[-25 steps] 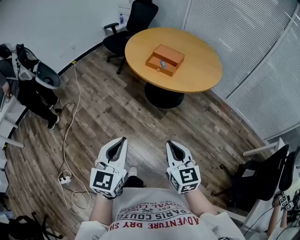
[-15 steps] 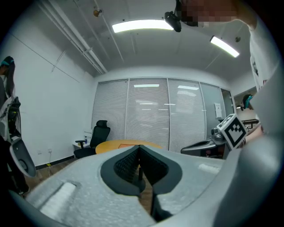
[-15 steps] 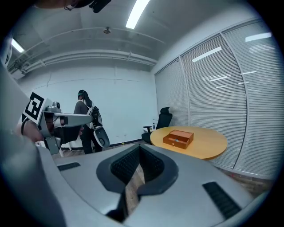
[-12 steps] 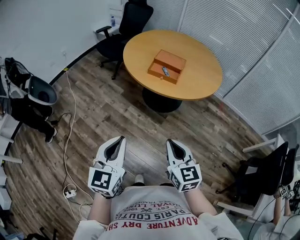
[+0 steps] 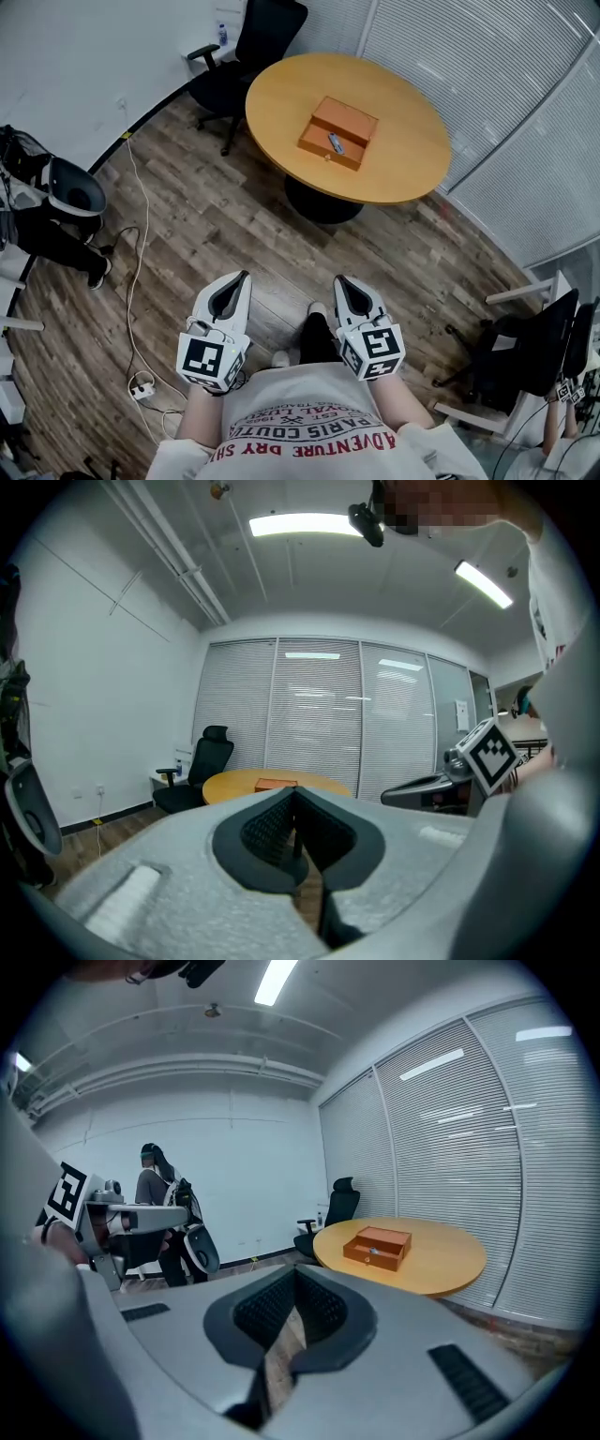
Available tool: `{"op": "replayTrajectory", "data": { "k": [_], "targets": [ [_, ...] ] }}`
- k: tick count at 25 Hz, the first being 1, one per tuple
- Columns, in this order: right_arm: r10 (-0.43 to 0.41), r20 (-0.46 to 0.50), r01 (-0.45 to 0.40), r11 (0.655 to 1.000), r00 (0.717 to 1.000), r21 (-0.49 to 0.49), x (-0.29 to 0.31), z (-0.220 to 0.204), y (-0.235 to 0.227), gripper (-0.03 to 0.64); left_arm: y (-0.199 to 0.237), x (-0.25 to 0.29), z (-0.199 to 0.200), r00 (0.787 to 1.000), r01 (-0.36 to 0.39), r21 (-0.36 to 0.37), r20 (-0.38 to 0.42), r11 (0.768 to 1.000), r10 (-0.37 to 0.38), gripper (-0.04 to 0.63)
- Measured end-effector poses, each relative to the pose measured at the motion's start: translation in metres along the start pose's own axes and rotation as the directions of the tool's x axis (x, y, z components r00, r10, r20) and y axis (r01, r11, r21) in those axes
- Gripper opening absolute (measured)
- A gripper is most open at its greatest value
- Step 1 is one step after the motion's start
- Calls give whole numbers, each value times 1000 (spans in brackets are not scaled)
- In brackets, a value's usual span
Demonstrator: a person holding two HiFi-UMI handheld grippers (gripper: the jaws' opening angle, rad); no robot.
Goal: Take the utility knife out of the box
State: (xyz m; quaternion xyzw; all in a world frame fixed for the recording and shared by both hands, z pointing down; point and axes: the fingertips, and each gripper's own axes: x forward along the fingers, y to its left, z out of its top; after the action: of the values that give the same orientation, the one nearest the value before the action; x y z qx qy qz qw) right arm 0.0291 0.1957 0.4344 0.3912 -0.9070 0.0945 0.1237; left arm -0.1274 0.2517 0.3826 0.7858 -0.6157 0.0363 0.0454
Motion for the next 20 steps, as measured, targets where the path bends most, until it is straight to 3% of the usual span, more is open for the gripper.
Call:
{"op": "replayTrajectory", "data": {
  "k": [10, 20],
  "targets": [
    [40, 10, -40, 999, 999, -4, 70, 30, -50, 6, 34, 63, 20, 996, -94, 45, 11, 995, 93, -5],
    [62, 24, -61, 998, 998, -13, 124, 67, -139, 7, 35, 160, 37, 991, -133, 48, 7, 990, 133, -5]
  ]
}}
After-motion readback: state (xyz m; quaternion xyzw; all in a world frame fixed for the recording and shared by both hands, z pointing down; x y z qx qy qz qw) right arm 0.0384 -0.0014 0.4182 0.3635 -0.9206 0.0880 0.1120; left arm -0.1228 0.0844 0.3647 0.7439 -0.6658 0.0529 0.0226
